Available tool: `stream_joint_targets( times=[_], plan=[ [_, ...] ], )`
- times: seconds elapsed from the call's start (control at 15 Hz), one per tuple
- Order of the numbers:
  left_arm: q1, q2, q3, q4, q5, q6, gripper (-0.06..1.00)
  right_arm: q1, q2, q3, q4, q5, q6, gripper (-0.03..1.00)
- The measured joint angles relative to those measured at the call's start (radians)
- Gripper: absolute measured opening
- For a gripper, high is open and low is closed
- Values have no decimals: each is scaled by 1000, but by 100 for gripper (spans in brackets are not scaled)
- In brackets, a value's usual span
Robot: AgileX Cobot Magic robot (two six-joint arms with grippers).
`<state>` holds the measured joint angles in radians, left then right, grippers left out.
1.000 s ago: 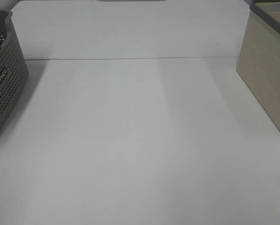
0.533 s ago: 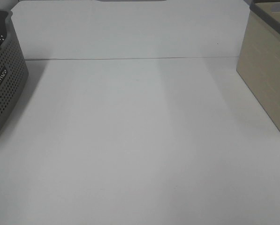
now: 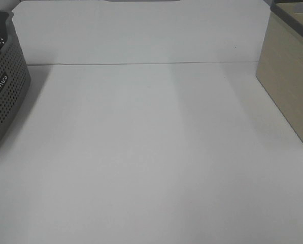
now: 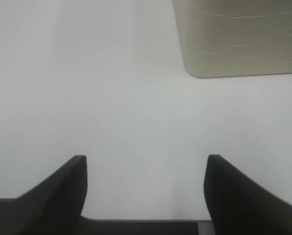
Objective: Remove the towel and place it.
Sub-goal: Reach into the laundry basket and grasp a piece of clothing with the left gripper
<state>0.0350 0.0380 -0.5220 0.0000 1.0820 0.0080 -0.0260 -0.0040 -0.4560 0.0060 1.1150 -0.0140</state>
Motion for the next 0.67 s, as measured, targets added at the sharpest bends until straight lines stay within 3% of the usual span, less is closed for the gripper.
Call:
stream_joint_targets(
  times=[0.6,0.67],
  plan=[
    [0,27,0,0,1,12,99,0,0,0,0,0,0,68],
    [0,125,-60,0,88,124,99,0,0,0,0,0,0,68]
  ],
)
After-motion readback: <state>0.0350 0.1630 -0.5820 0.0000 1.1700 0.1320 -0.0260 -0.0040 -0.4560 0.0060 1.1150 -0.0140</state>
